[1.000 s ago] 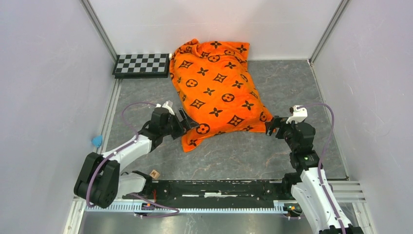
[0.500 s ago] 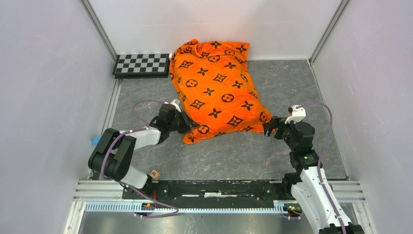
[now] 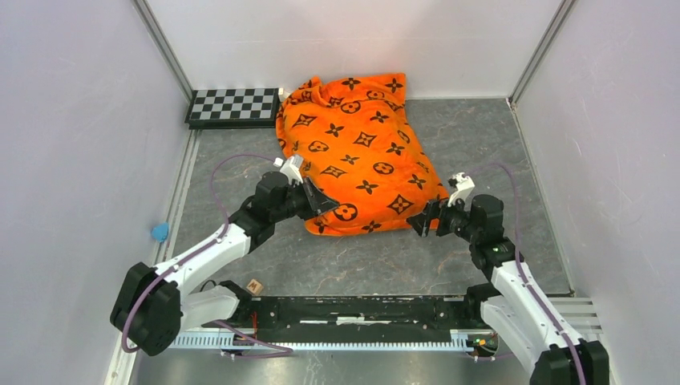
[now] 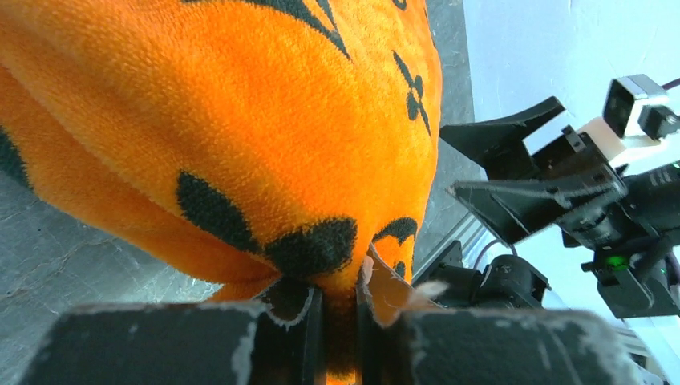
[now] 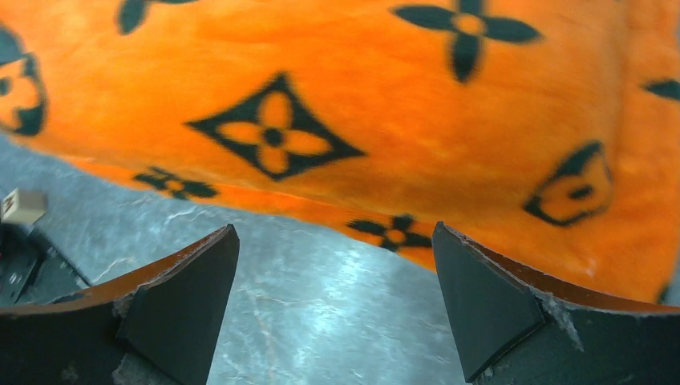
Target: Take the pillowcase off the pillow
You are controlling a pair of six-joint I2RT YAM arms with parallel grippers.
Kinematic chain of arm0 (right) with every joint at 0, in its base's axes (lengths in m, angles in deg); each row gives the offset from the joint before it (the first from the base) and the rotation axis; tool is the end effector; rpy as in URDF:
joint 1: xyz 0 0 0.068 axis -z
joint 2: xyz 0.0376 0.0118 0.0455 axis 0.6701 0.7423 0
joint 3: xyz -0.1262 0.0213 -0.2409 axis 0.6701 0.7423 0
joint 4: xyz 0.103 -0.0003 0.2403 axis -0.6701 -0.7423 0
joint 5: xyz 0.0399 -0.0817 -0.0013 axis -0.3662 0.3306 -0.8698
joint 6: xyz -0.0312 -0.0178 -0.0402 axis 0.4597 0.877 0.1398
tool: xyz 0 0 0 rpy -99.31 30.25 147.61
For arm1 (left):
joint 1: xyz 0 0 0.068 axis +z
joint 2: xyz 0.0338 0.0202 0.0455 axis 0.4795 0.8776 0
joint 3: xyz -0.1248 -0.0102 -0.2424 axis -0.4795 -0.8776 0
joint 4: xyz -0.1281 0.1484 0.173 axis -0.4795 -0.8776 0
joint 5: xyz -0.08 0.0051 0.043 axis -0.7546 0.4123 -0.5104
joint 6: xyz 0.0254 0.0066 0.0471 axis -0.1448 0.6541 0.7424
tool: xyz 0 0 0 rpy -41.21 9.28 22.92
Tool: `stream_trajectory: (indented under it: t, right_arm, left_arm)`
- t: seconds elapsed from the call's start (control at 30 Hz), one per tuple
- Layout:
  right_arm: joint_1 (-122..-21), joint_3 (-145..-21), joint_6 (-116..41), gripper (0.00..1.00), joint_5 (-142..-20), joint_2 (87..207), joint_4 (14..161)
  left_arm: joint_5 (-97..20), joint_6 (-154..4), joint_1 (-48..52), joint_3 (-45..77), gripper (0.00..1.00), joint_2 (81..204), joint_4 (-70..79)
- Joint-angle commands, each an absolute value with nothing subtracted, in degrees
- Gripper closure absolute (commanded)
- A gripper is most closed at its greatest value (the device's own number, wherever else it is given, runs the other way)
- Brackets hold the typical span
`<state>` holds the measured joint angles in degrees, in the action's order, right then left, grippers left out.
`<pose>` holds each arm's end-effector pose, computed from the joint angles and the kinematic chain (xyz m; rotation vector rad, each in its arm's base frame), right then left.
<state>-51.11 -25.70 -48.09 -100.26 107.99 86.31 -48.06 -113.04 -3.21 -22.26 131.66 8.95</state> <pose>0.1635 0.0423 0.2012 -0.1579 2.0416 0.7582 0.2048 -0.1400 0.2338 -0.1164 2.1869 -1.1755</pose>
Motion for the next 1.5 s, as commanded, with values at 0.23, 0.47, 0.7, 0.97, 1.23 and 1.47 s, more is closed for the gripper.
stream_trajectory:
  t: [0.23, 0.47, 0.7, 0.97, 1.23, 1.47]
  right_arm:
    - [-65.6, -38.4, -43.0, 0.03, -89.8, 109.1, 92.3]
    - [-65.7, -40.8, -32.4, 0.02, -53.8, 102.0, 84.1]
    - [-65.7, -35.4, -32.8, 0.03, -66.1, 97.4, 91.3]
    - [-65.7, -39.4, -31.3, 0.03, -68.6, 100.7, 92.3]
    - [-68.6, -42.8, -25.3, 0.03, -76.9, 109.2, 90.5]
    - [-84.1, -45.6, -15.7, 0.03, -64.4, 116.7, 90.1]
  left_arm:
    - [-48.6, -110.1, -3.1, -16.5, 0.92, 128.1, 3.4]
    - [-45.1, -107.2, -2.9, -17.3, 0.97, 123.5, -1.9]
    - [-39.4, -110.7, 0.2, -19.9, 0.98, 116.8, -6.7]
    - [-42.3, -112.1, 2.5, -25.3, 0.98, 108.3, -2.5]
    - [-45.5, -111.2, 2.5, -23.5, 0.98, 107.7, -2.7]
    - [-44.7, -110.6, 2.5, -21.4, 0.98, 106.5, -4.9]
